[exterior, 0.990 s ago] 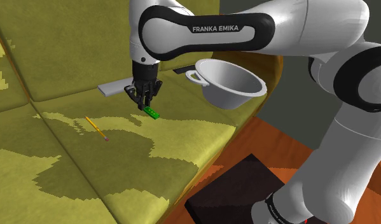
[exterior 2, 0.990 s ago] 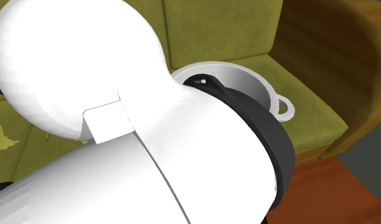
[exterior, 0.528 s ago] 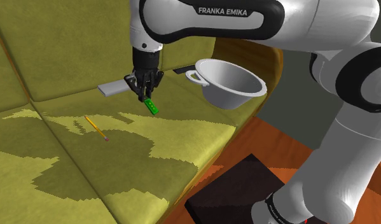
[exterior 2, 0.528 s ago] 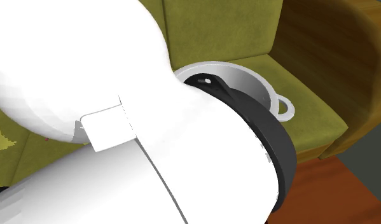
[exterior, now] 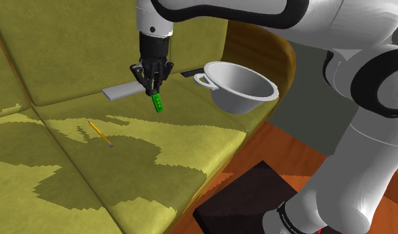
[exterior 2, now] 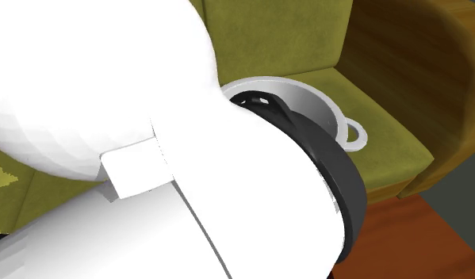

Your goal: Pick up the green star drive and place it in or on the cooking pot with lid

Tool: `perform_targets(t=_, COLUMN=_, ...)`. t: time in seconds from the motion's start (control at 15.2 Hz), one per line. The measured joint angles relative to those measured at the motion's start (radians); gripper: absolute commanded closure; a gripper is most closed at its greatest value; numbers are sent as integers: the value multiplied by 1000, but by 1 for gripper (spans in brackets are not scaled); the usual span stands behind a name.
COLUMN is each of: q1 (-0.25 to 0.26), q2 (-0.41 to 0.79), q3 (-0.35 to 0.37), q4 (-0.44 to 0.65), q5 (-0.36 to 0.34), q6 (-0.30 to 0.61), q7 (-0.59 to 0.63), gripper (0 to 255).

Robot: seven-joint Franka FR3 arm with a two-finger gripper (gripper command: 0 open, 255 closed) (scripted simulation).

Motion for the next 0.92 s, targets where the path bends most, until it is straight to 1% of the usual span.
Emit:
perform_targets(t=0.46, q1=13, q2=26, q3=2, q4=135, q5=-9, q6=-110, q7=4, gripper=255)
perform_targets(t=0.53, q1=13, q2=26, q3=2, q4=135, q5=-9, q6=-110, q7=4, gripper=0)
perform_targets(t=0.59, q1=13, q2=26, q3=2, q4=135, q5=-9, q6=-110, q7=4, gripper=0)
perform_targets(t=0.66, q1=5, q2=6, q3=3, q4=95, q5=-1, q6=-91, q7=-9, gripper=0)
perform_targets(t=0.92, q1=-43, q2=-132, q3=3, q4=-151, q5=59, q6=17, q7=-120, gripper=0)
